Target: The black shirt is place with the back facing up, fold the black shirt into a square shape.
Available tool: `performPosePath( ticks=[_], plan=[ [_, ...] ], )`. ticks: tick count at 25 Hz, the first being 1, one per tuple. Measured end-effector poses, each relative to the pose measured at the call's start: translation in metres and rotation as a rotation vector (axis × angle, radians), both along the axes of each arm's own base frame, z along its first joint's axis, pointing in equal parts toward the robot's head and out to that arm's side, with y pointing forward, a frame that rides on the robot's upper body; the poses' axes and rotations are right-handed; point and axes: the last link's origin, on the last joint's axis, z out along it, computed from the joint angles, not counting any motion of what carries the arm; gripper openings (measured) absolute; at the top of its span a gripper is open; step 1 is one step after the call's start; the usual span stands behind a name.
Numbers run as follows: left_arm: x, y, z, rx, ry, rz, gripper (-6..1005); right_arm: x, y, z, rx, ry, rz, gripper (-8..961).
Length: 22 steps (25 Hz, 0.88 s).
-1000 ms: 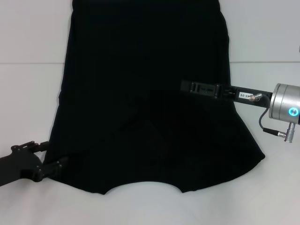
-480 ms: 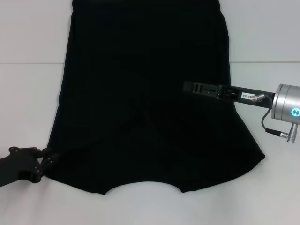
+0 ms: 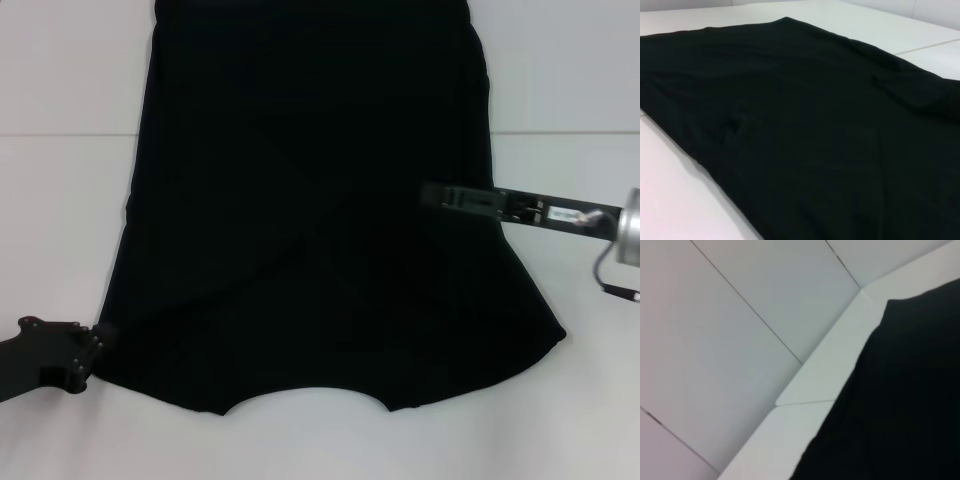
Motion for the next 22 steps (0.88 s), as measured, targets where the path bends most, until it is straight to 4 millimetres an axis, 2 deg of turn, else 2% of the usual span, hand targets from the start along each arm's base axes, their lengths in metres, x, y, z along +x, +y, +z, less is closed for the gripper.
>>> performPosePath(
  ticks=[4, 12, 17, 22],
  plan=[
    [-0.002, -0.003, 0.003, 0.01, -0.007, 0.006, 3, 0.026, -0.008, 0.017, -0.008, -0.015, -0.069, 836],
    [-0.009, -0.01, 0.012, 0.051, -0.03, 0.037, 3, 0.075, -0.038, 0.047, -0.063, -0.042, -0.208, 799],
    [-0.009, -0.012, 0.014, 0.058, -0.039, 0.036, 3, 0.094, -0.048, 0.053, -0.112, -0.099, -0.284, 776],
    [-0.009, -0.012, 0.015, 0.06, -0.043, 0.032, 2, 0.098, -0.049, 0.053, -0.146, -0.129, -0.324, 753]
  ],
)
